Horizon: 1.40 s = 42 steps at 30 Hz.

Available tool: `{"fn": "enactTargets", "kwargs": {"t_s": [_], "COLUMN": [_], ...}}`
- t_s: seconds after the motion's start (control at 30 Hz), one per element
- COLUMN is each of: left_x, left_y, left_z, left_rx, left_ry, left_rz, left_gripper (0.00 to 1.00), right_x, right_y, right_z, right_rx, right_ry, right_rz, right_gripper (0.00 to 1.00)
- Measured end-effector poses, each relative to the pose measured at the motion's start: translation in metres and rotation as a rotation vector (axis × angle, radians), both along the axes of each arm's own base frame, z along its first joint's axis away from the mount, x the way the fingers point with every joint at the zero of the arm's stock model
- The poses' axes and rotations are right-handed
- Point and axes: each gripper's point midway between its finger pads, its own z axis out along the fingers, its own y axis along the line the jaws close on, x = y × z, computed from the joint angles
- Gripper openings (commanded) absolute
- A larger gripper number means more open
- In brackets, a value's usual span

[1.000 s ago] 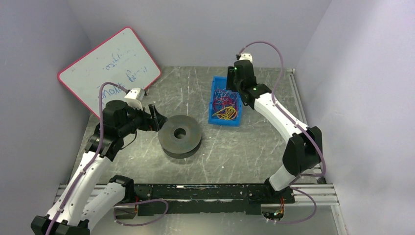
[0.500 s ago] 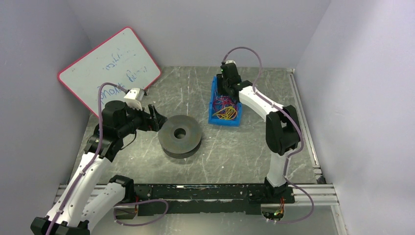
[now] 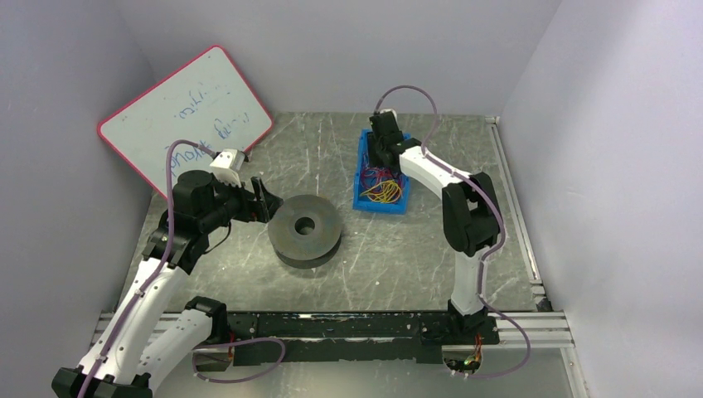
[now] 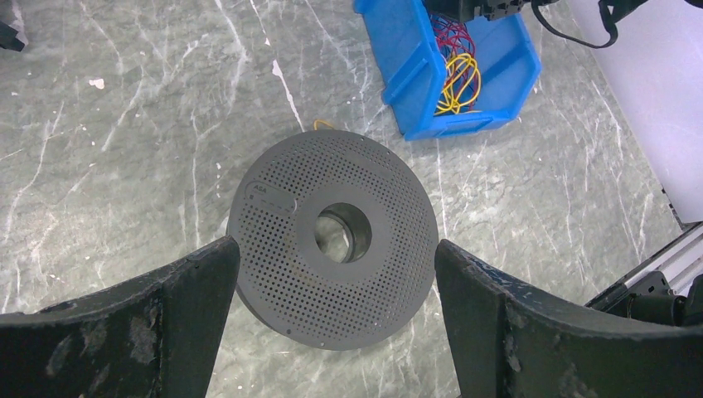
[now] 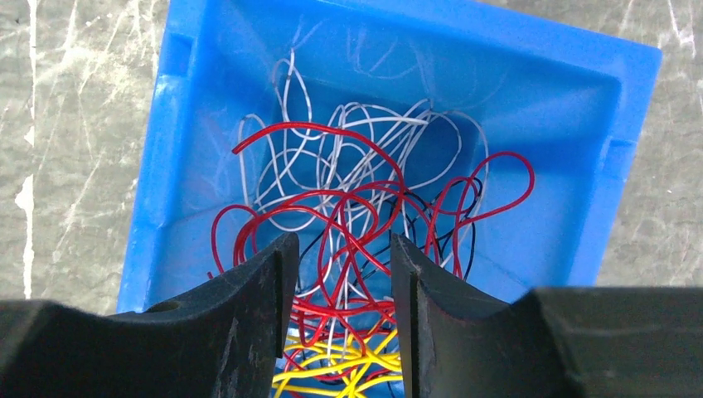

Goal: Wrap the cables

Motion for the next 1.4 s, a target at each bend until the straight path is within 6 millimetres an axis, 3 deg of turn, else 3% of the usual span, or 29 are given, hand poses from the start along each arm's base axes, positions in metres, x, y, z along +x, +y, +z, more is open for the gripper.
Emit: {"fn": "enactTargets", "kwargs": {"t_s": [0.3,0.53,0.77,0.9,1.17,1.4], "left_x": [0.0,0.0,0.0,0.0,-0.001,-0.002], "left_y": [0.0,0.0,0.0,0.0,0.001,0.001], "left_z": [0.0,0.0,0.0,0.0,0.002,0.002], "left_rx": [0.0,0.001,0.001,0.001,-0.001,-0.002], "left_ry": [0.0,0.0,0.0,0.0,-0.007,-0.011], "left_rz": [0.001,0.0,0.001,0.001,0.001,0.001], "left_gripper": [0.91,0.91,0.91,0.91,0.91,0.91], "right_x": [0.003,0.002,0.001,0.002,-0.002,-0.011], "right_y": [-0.002,-0.006,-0.007,-0.008,-0.011,-0.015], "right_z": [-0.024,-0.027,-0.023,0.002,0.093,0.144], "right_rx": [-0.041,-0.059,-0.063,-0.045,0.035,0.093], "right_ry": [0.046,0.056,0.051,0.008,-0.163,-0.257], "right_rz": [-0.004,-0.008,-0.014,-0.018,-0.031,-0.042], "right_gripper": [0.4,0.01,0.0,0.0,0.0,0.0]}}
